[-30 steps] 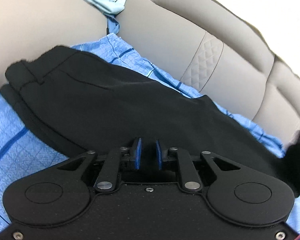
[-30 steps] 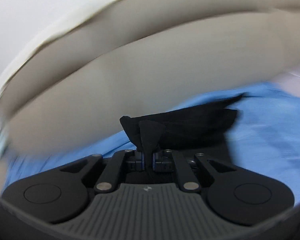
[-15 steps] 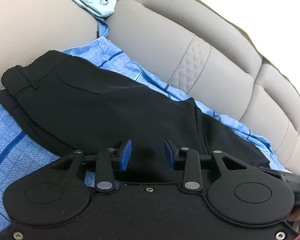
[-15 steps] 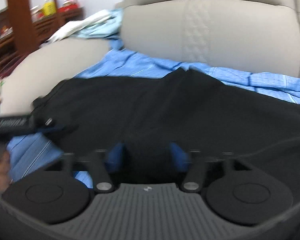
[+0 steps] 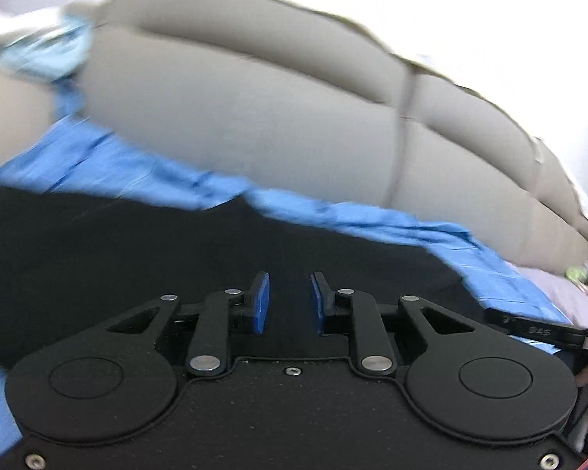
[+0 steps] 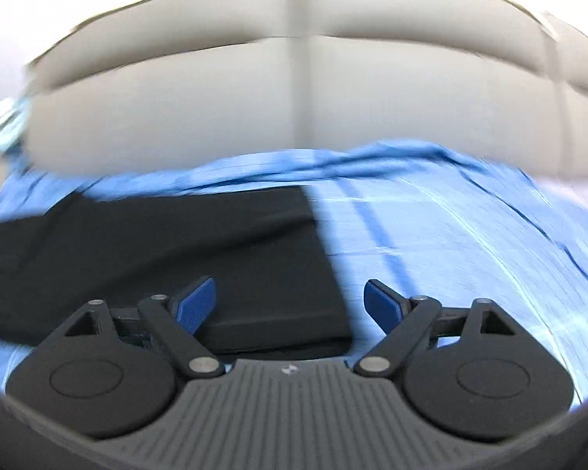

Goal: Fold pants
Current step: 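Open both grippers and withdraw them from the folded trousers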

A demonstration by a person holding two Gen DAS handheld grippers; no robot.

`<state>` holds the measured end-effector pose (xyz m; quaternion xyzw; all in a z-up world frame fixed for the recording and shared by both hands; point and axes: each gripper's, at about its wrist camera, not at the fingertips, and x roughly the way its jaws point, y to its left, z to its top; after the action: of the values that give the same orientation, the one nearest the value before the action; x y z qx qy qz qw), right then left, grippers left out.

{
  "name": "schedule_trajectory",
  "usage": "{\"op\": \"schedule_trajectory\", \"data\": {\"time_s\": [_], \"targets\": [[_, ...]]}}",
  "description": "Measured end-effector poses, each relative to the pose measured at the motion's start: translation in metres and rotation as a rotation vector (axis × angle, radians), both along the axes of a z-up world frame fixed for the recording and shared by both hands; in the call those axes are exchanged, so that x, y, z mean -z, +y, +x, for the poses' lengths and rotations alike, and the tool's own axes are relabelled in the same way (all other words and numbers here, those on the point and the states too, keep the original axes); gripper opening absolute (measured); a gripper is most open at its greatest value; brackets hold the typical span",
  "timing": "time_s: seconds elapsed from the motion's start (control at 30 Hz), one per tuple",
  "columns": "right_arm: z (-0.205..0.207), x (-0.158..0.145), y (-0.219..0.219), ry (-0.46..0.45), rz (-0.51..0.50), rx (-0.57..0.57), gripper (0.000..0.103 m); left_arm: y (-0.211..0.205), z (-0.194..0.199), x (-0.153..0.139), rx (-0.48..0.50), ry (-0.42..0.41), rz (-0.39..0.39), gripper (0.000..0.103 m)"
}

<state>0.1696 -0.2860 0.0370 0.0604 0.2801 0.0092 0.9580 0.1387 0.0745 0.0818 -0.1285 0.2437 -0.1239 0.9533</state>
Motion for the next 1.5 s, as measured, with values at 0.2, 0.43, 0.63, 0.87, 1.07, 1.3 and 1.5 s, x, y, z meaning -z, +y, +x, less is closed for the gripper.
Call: {"op": "schedule_trajectory", "data": {"time_s": [0.2,0.43,0.63,0.87,1.07,1.3,1.5], "targets": [[0.019,0.019,-0.052,0.051,0.199,0.008,0.081,-0.126,0.074,-0.032,0.317,0.018,0.073,0.02],[0.025,0.025,-0.044,0.059,0.244,-0.078,0.031,-0.256,0.153,-0.013,0.383,0.259,0.227,0.057],[0.027,0.025,-0.038,0.068,0.223,-0.07,0.025,-0.313,0.192,0.022,0.321,0.306,0.404,0.063],[0.024,0.025,-0.049,0.088,0.274,-0.073,0.013,-0.336,0.202,0.036,0.232,0.19,0.539,0.011],[0.014,0.027,-0.058,0.088,0.313,-0.082,0.011,-0.326,0.237,0.025,0.116,0.181,0.435,0.008],[0.011,0.028,-0.064,0.089,0.362,-0.079,0.012,-0.306,0.243,0.004,0.233,0.222,0.356,0.058],[0.01,0.027,-0.066,0.092,0.373,-0.078,0.014,-0.325,0.213,0.031,0.377,0.13,0.662,0.069]]}}
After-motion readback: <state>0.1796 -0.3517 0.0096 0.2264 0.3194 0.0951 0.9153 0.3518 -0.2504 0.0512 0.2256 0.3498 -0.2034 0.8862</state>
